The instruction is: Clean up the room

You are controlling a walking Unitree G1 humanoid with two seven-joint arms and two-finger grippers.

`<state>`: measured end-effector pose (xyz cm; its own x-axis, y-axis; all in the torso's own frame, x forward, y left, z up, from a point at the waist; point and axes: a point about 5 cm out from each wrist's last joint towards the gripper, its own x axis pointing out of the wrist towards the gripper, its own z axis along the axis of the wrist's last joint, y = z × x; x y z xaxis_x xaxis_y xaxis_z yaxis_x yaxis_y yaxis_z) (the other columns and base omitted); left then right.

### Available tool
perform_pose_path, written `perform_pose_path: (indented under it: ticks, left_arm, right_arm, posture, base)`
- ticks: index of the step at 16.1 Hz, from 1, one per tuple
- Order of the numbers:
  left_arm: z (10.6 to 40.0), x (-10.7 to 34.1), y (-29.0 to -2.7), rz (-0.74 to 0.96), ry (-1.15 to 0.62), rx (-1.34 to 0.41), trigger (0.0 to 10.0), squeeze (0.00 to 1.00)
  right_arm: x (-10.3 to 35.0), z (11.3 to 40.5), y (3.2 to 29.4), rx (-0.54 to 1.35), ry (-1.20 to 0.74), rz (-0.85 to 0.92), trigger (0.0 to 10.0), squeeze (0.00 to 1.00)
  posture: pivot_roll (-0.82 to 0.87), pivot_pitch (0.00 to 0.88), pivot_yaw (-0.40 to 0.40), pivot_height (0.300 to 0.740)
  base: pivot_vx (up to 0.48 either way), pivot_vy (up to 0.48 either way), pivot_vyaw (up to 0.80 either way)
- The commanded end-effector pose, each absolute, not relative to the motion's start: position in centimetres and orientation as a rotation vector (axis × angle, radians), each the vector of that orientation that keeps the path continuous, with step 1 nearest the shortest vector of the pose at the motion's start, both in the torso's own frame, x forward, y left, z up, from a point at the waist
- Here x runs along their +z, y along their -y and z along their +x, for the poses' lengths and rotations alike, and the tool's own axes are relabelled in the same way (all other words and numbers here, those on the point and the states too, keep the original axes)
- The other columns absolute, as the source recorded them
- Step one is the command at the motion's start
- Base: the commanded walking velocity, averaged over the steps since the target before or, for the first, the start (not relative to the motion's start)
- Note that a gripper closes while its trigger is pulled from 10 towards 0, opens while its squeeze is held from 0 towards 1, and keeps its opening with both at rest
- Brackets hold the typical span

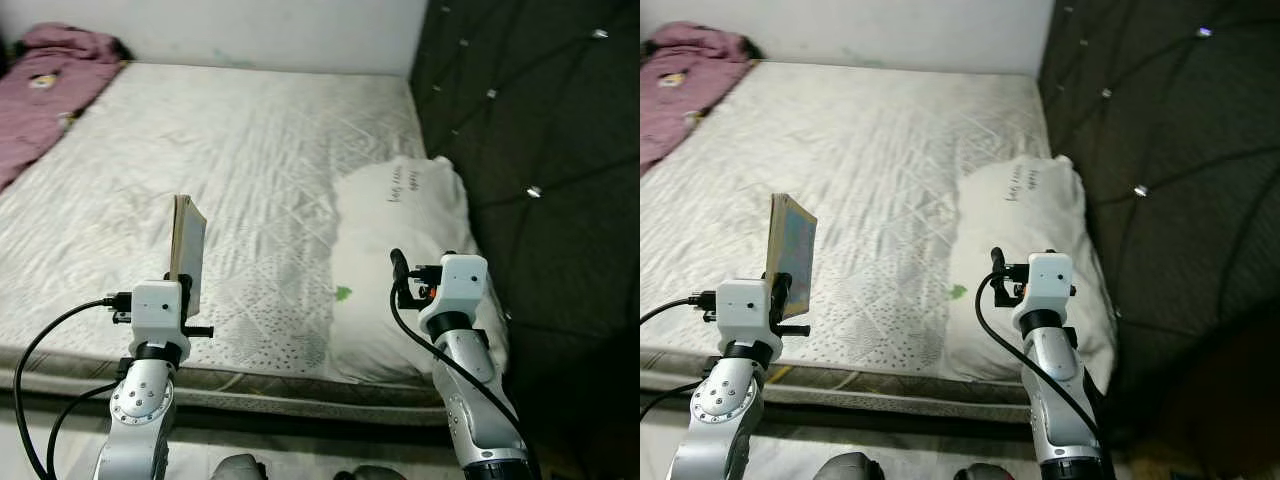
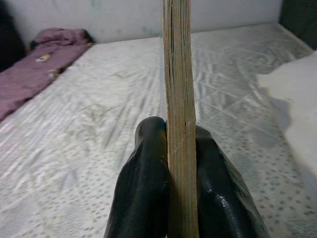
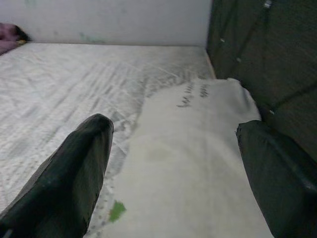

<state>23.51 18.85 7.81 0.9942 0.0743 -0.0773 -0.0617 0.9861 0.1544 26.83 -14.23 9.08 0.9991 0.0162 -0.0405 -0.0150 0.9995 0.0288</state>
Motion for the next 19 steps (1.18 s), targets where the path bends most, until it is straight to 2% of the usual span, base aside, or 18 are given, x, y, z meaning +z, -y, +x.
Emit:
perform_pose_path:
  ticks: [1,4,8,19]
  left_arm:
    - [23.9,8.8,-18.7,0.156,-0.041,0.055,10.0,0.00]
    - [23.8,9.2,-18.7,0.168,-0.012,0.058,10.0,0.00]
    - [24.2,9.9,-18.4,0.176,0.031,0.045,10.0,0.00]
    - [24.4,9.7,-18.2,0.176,0.022,0.038,10.0,0.00]
  right_arm:
    - [9.2,26.9,14.4,0.007,-0.045,0.016,10.0,0.00]
    - [11.0,26.9,13.7,0.021,0.001,0.044,10.0,0.00]
    - [10.3,26.8,13.9,0.022,0.011,0.031,10.0,0.00]
    - [9.1,26.9,13.7,0.036,-0.040,0.051,10.0,0.00]
  posture:
    - [0.04,0.042,0.005,0.740]
    - [0.04,0.040,0.007,0.740]
    - [0.04,0.034,0.009,0.740]
    - [0.04,0.039,0.010,0.740]
  base:
    - [0.000,0.000,-0.80]
    - [0.000,0.000,-0.80]
    - [0.000,0.000,-0.70]
    - [0.000,0.000,0.00]
